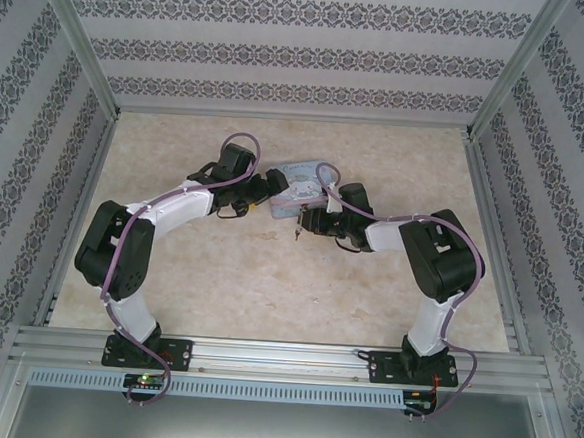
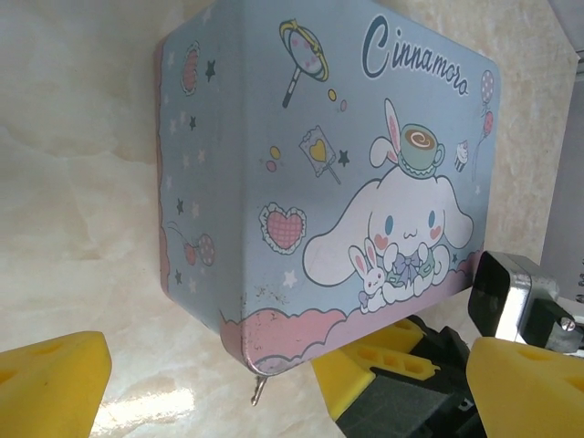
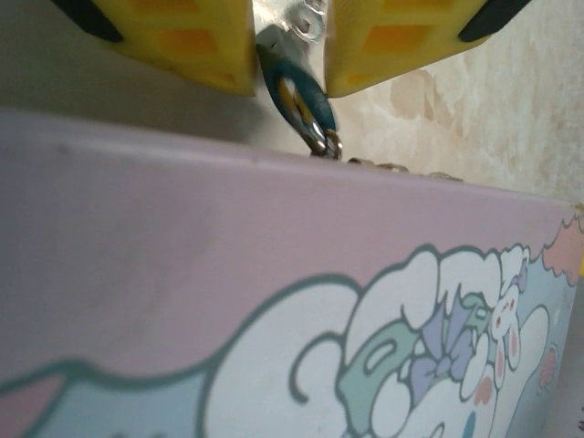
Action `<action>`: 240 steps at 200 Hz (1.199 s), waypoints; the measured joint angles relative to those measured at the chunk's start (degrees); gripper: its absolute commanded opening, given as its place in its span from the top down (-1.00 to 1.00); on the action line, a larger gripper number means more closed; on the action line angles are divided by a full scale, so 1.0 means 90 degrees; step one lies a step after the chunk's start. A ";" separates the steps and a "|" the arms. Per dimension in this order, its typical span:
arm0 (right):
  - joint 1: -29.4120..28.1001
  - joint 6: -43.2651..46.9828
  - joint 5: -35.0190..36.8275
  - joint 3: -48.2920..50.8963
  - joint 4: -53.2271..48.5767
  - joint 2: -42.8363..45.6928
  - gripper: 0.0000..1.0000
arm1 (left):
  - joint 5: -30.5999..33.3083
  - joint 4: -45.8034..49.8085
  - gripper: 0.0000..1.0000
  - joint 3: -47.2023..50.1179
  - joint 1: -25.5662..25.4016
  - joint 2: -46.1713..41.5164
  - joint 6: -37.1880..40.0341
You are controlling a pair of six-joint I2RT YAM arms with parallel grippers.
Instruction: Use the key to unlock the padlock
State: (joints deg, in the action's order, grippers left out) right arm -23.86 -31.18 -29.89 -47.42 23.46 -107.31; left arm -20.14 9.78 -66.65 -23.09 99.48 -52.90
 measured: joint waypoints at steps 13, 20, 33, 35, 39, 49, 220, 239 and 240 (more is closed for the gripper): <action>0.0002 -0.0005 -0.0068 0.0000 0.0041 0.0000 0.79 | -0.0024 0.0000 -1.00 0.0000 0.0027 0.0002 0.0000; 0.0012 -0.0010 -0.0083 0.0000 0.0046 0.0000 0.85 | -0.0024 -0.0002 -1.00 0.0000 0.0034 0.0002 0.0000; 0.0046 -0.0012 -0.0153 0.0000 0.0061 0.0000 0.93 | -0.0044 -0.0002 -1.00 0.0000 0.0039 0.0002 0.0000; 0.0053 0.0007 -0.0155 0.0000 0.0061 0.0000 0.95 | -0.0044 -0.0002 -1.00 0.0002 0.0039 0.0002 0.0000; 0.0068 0.0002 -0.0175 0.0000 0.0063 0.0000 0.98 | -0.0046 -0.0002 -1.00 0.0005 0.0039 0.0002 0.0000; 0.0114 0.0007 -0.0221 0.0002 0.0066 0.0000 1.00 | -0.0056 -0.0007 -1.00 0.0019 0.0039 0.0002 0.0000; 0.0546 -0.0760 -0.1838 -0.0044 0.0231 -0.0061 1.00 | -0.1984 -0.3026 -0.06 0.2642 0.0039 -0.0624 -0.0350; 0.0571 -0.0923 -0.1989 -0.0063 0.0289 -0.0087 1.00 | -0.2079 -0.3585 0.07 0.2715 0.0036 -0.0418 -0.0522; 0.0568 -0.0935 -0.2001 -0.0066 0.0291 -0.0090 1.00 | -0.2081 -0.3602 0.07 0.2715 0.0034 -0.0410 -0.0520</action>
State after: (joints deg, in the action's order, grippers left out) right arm -18.74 -39.59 -47.90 -48.01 26.09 -108.12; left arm -38.87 -22.63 -42.22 -22.79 95.79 -57.58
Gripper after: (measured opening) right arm 0.062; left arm 0.497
